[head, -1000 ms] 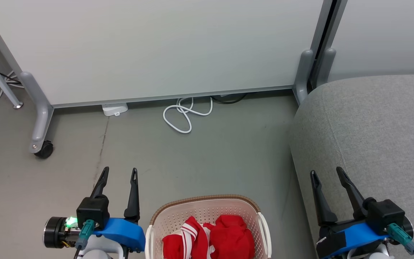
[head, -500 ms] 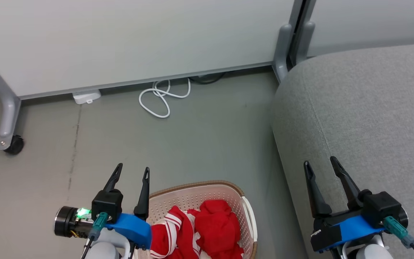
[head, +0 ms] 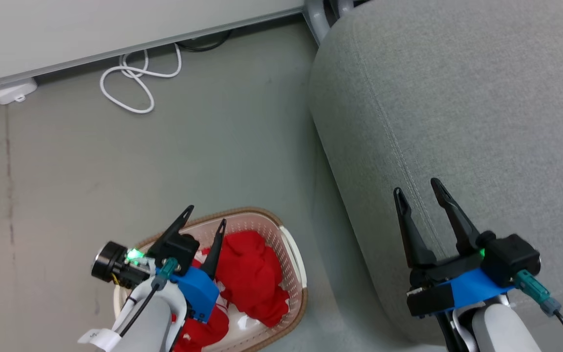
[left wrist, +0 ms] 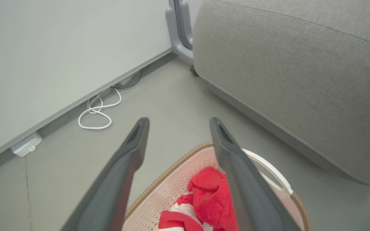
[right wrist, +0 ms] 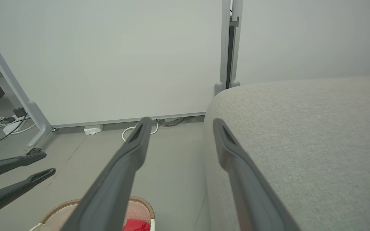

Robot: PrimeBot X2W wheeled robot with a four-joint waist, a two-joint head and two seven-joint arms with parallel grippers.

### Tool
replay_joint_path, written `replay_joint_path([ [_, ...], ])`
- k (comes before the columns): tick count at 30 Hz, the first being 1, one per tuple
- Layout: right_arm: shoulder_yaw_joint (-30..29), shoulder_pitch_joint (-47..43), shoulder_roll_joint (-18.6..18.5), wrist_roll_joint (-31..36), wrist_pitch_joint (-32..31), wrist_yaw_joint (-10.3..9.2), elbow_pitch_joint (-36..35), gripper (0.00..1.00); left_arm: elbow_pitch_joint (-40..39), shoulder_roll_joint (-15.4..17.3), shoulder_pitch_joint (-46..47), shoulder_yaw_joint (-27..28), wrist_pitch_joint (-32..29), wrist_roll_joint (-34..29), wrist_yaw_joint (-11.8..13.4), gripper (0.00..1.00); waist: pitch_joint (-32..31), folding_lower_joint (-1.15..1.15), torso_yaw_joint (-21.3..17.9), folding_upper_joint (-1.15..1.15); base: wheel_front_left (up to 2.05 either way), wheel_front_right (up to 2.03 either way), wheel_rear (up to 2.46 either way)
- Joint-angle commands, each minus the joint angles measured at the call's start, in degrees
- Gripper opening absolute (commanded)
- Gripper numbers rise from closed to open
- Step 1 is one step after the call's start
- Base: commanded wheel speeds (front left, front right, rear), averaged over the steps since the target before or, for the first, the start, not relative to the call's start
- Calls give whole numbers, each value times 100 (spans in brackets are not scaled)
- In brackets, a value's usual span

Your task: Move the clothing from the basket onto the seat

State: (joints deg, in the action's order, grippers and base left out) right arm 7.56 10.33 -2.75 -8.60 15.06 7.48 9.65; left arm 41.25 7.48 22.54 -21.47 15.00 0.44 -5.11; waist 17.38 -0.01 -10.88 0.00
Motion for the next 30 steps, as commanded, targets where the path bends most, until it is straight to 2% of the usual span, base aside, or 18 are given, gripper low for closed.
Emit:
replay_joint_path([
  [1,39,105,-24,-23,18,3,-56,100,89,56,155,-54,24,-52,-21,100,101,1,-76,0,0,0,0],
  [17,431,624,-20,-305,18,3,-624,100,2105,282,1421,-1062,-36,-410,-243,100,1555,1,-892,0,0,0,0],
  [23,445,725,-20,-350,18,3,-819,100,2706,262,1862,-1557,-156,-266,-235,100,2031,1,-1031,0,0,0,0],
  [30,379,766,-20,-335,18,3,-966,100,3039,340,2339,-2156,-334,40,-232,100,2521,1,-1069,0,0,0,0],
])
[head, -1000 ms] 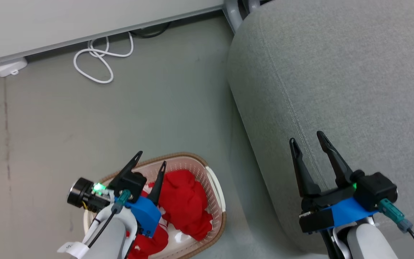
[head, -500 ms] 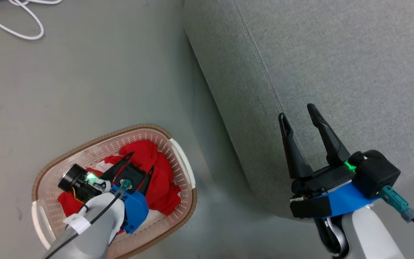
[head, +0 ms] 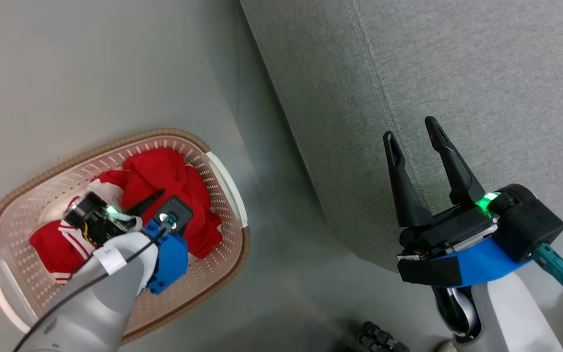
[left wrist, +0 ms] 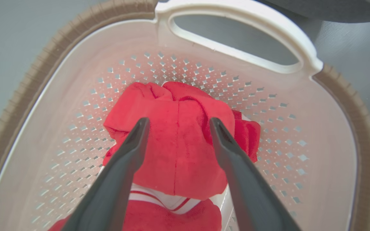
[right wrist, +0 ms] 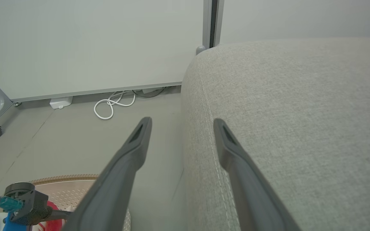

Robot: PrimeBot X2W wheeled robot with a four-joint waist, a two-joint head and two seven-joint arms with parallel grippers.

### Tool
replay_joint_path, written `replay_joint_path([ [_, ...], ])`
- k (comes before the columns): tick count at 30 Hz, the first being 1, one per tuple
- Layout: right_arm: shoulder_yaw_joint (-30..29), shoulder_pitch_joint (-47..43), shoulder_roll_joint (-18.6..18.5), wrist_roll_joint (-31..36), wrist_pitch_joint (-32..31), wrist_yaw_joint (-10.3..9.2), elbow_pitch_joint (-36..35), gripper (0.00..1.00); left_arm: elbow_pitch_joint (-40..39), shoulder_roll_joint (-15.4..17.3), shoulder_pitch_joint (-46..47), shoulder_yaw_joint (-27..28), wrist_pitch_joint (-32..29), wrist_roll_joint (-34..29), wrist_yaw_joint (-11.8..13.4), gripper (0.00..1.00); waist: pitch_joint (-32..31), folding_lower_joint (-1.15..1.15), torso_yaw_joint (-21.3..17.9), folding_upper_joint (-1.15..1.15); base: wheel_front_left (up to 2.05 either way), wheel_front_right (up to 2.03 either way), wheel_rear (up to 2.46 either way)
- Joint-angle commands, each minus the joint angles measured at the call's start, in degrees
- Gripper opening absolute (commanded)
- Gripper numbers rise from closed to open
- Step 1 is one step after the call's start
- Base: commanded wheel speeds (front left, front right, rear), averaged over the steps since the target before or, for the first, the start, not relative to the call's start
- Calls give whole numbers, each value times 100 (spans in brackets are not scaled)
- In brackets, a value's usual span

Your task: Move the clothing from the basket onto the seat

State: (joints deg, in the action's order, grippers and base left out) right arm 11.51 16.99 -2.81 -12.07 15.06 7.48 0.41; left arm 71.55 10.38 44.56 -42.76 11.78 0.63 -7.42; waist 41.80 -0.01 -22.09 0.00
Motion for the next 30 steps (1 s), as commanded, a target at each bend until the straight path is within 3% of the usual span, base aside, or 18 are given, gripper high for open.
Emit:
replay_joint_path([
  [1,-27,98,-15,21,18,3,-61,100,36,76,205,-87,-60,52,-2,100,139,1,55,0,0,0,0],
  [26,-281,-232,-14,447,18,3,-645,100,74,71,949,-2032,-842,1456,-2,100,866,1,406,0,1,1,1],
  [27,-285,-241,-14,486,18,3,-672,100,70,80,973,-2101,-860,1516,-2,46,871,1,431,0,5,5,5],
  [28,-284,-249,-14,511,18,3,-696,100,31,78,1009,-2211,-821,1552,-2,0,873,1,450,0,4,4,4],
  [30,-270,-266,-15,544,18,3,-729,100,1,87,1025,-2271,-739,1777,-2,0,862,1,473,0,3,3,3],
])
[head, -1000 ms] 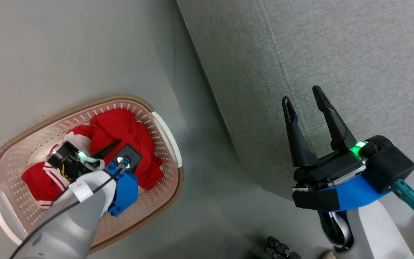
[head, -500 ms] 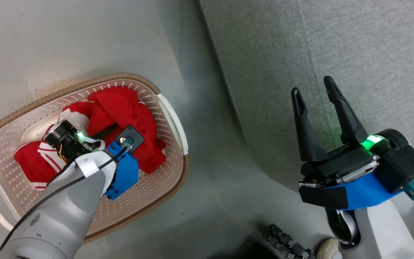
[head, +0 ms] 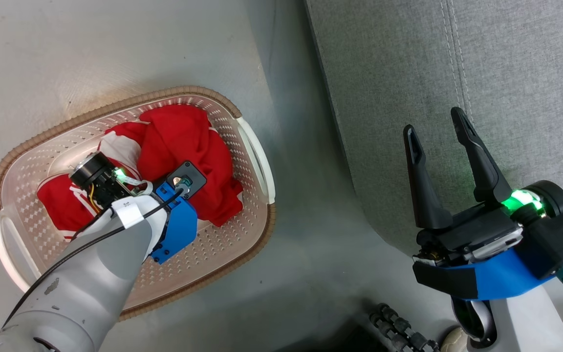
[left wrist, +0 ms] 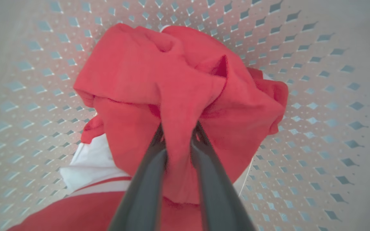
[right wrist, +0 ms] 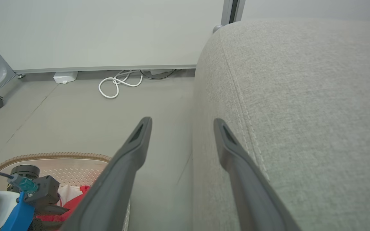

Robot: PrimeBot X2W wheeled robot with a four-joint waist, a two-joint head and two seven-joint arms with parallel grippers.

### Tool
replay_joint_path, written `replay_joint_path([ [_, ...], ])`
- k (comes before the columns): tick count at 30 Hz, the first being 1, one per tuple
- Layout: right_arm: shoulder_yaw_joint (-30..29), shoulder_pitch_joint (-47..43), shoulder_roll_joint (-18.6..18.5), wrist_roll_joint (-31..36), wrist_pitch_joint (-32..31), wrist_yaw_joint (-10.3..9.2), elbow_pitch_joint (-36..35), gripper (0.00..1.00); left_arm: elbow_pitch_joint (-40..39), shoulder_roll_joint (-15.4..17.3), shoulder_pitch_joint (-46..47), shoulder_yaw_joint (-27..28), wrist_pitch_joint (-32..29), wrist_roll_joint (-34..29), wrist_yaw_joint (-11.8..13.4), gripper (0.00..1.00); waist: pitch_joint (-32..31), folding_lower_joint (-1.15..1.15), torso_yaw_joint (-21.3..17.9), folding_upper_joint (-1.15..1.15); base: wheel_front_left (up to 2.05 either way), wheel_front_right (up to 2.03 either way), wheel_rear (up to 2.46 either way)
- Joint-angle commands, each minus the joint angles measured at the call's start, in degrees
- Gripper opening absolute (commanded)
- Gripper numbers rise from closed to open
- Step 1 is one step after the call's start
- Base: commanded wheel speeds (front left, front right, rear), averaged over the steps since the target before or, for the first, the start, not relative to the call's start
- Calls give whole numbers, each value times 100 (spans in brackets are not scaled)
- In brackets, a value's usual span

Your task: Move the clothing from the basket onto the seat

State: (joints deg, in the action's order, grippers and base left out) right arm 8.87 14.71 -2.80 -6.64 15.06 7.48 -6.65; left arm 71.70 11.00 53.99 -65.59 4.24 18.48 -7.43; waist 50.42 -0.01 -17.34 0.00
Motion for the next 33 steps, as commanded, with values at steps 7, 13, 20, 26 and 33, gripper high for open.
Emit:
replay_joint_path([
  [7,25,-50,-16,42,18,2,-93,100,-80,69,150,-417,53,433,-1,0,-71,1,-1,0,1,1,1],
  [13,109,146,-15,-35,18,3,-35,100,-182,126,182,-599,247,773,-1,0,-147,1,-6,0,0,0,0],
  [20,134,293,-15,-18,18,2,166,100,-352,35,80,-689,650,1193,-1,0,-561,1,224,0,0,0,0],
  [26,161,306,-16,30,18,2,390,100,-474,-101,-82,-732,920,1500,-1,0,-1106,1,518,0,0,0,0],
  [33,219,259,-16,58,18,2,681,100,-699,-105,-282,-688,1096,1860,-1,0,-1793,1,842,0,0,0,0],
])
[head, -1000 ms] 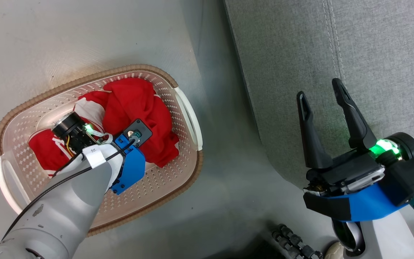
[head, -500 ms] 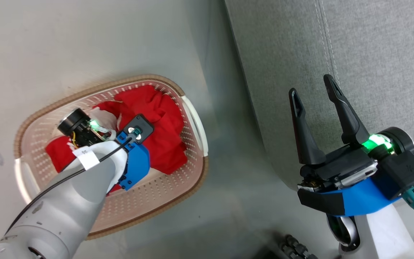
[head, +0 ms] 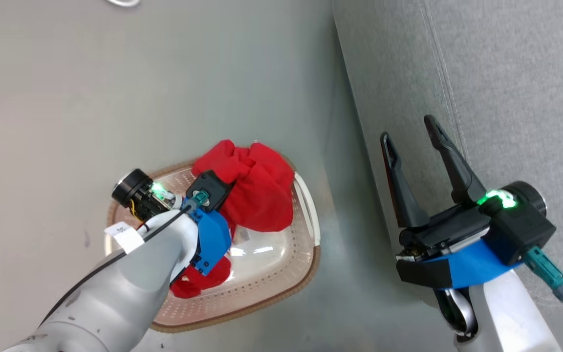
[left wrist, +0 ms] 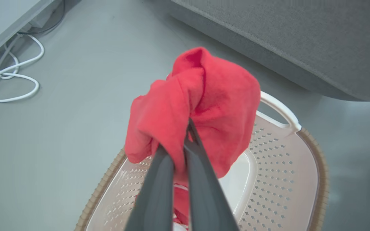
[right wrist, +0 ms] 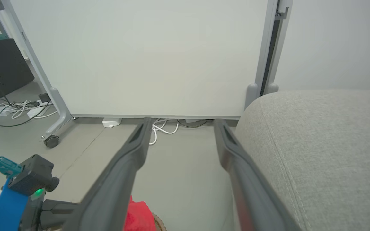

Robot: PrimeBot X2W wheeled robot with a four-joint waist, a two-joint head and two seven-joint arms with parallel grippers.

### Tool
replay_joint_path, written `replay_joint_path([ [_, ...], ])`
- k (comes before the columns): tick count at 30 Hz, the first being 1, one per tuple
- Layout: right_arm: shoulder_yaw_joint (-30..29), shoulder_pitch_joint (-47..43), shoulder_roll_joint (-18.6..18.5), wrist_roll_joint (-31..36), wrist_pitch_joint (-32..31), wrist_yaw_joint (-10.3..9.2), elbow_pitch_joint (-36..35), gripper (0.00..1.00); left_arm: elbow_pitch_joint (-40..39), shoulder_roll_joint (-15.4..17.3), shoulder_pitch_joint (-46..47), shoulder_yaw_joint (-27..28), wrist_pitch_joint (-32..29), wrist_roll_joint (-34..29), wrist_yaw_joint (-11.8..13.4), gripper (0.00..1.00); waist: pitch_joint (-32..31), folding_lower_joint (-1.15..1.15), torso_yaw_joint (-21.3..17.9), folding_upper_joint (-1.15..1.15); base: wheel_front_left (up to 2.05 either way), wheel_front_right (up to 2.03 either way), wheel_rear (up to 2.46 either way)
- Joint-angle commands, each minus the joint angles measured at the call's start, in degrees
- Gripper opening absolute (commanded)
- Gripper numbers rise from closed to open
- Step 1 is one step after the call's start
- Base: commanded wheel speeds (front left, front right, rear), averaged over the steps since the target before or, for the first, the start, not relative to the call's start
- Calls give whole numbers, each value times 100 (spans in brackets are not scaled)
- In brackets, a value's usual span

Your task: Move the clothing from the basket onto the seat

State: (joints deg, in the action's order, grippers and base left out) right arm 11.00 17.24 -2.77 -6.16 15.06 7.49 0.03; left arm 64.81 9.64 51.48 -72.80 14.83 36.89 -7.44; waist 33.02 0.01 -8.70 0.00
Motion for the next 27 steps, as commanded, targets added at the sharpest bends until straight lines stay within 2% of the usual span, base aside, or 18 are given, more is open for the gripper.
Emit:
replay_joint_path([
  [1,3,-15,-19,25,18,1,43,100,-102,47,-39,99,45,58,0,0,-146,-1,25,0,0,0,0],
  [7,-34,-153,-18,65,18,1,234,100,-924,256,-258,748,42,-102,117,0,-720,-1,313,0,0,0,0],
  [19,97,-456,-19,22,18,1,466,100,-2707,571,-1069,2217,45,-842,299,0,-1698,-1,705,0,0,0,0],
  [27,75,-719,-19,-8,17,1,545,100,-3837,606,-1577,3105,45,-1271,358,0,-2175,-1,841,0,0,0,0],
])
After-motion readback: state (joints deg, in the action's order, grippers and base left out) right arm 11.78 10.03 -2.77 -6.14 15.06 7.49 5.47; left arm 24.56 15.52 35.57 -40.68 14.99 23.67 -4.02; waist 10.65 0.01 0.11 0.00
